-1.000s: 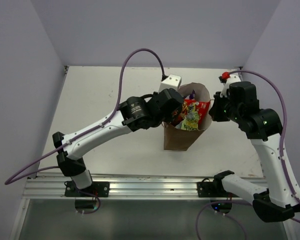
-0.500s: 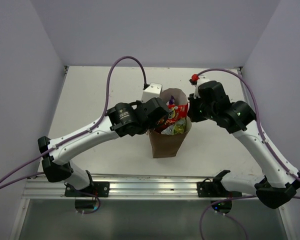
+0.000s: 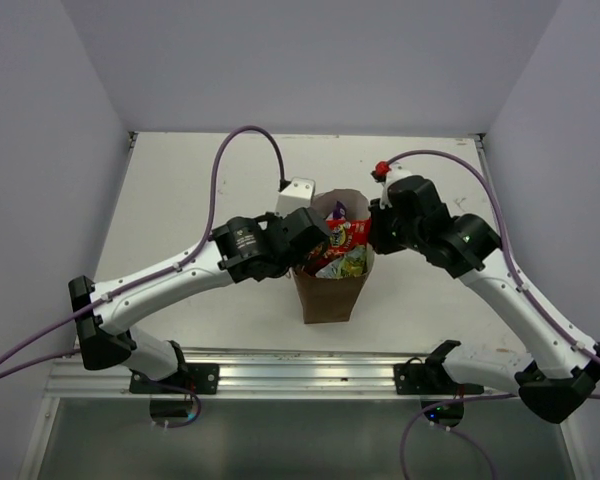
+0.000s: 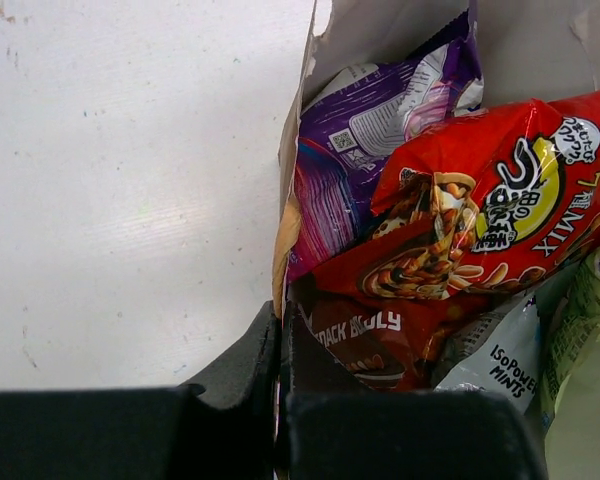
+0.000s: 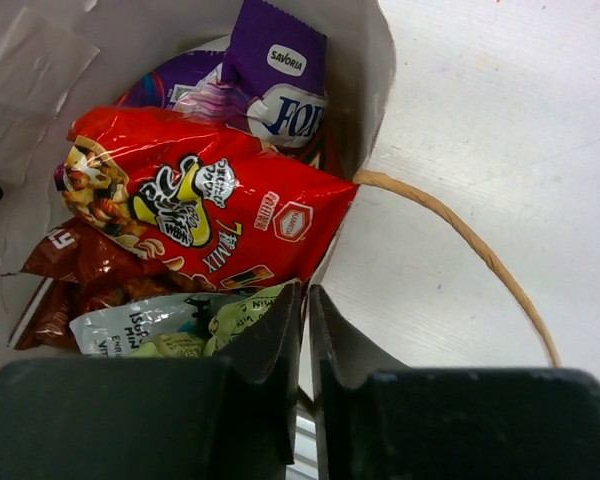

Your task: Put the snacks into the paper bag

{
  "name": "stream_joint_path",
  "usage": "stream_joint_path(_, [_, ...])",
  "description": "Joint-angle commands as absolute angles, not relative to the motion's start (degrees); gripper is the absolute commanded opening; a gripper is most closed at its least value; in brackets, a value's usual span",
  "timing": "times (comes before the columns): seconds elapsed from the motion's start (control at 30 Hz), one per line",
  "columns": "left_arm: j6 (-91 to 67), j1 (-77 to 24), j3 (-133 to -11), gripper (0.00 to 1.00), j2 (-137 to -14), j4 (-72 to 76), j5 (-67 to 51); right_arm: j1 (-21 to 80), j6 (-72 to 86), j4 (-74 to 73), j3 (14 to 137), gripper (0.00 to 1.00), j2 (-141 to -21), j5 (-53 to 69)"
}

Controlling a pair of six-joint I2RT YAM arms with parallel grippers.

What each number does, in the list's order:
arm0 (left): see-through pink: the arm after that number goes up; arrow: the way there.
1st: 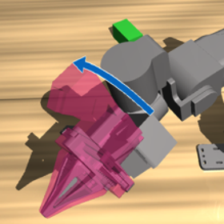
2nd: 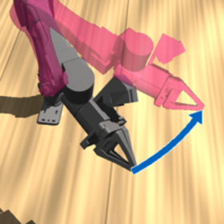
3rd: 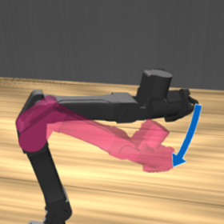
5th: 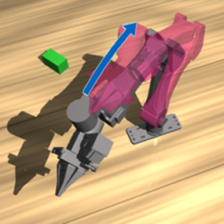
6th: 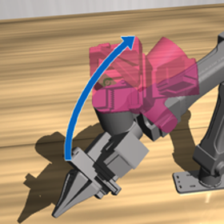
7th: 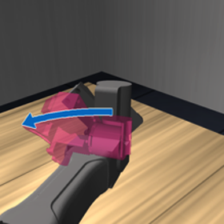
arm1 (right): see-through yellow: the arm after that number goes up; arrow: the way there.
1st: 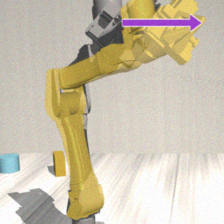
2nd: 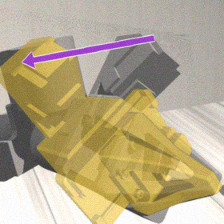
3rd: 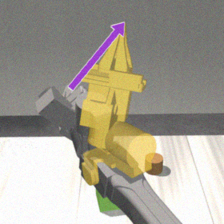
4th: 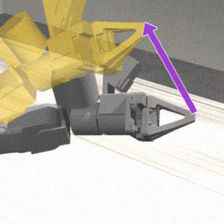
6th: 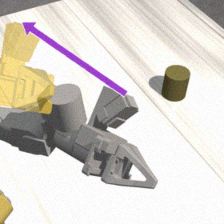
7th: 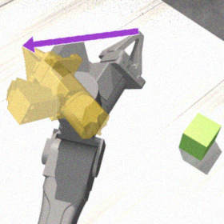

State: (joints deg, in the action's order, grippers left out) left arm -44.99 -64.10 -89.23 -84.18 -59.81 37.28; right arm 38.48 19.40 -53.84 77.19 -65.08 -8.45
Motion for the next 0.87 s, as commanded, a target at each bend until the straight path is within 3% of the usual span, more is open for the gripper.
stream_joint_path(0.0, [-45.0,-63.6,-89.8,0.06,-81.9,-54.7,38.4,38.7,19.9,-52.3,77.2,0.14,-64.1,-10.5])
stream_joint_path(0.03, [-44.1,-63.5,-90.1,0.46,-81.8,-54.1,38.3,38.7,19.6,-52.7,78.0,0.23,-63.8,-11.2])
stream_joint_path(0.07, [-43.8,-63.6,-90.3,0.68,-81.7,-53.7,38.3,38.8,19.5,-53.1,78.7,0.38,-63.5,-11.7])
stream_joint_path(0.13, [-41.5,-63.6,-91.8,0.94,-81.0,-51.9,39.4,38.6,18.6,-54.4,81.2,0.46,-63.2,-12.0])
stream_joint_path(0.17, [-40.4,-63.5,-92.5,1.0,-80.8,-51.2,39.8,38.6,18.5,-55.1,82.4,0.51,-63.3,-13.3])
stream_joint_path(0.47, [-30.6,-63.5,-111.7,1.0,-77.2,-49.0,50.4,38.6,17.9,-69.3,103.5,0.55,-65.5,-26.8])
stream_joint_path(0.63, [-24.5,-61.0,-102.9,1.0,-66.5,-44.2,56.5,38.7,17.1,-73.0,101.7,0.61,-61.4,-40.0])
stream_joint_path(0.8, [-24.6,-51.2,-93.0,1.0,-59.4,-46.0,52.3,38.6,21.3,-78.2,95.7,0.63,-59.5,-47.0])
stream_joint_path(0.83, [-24.5,-49.7,-91.3,1.0,-58.6,-45.7,49.4,38.7,22.0,-78.5,94.0,0.7,-59.1,-47.4])
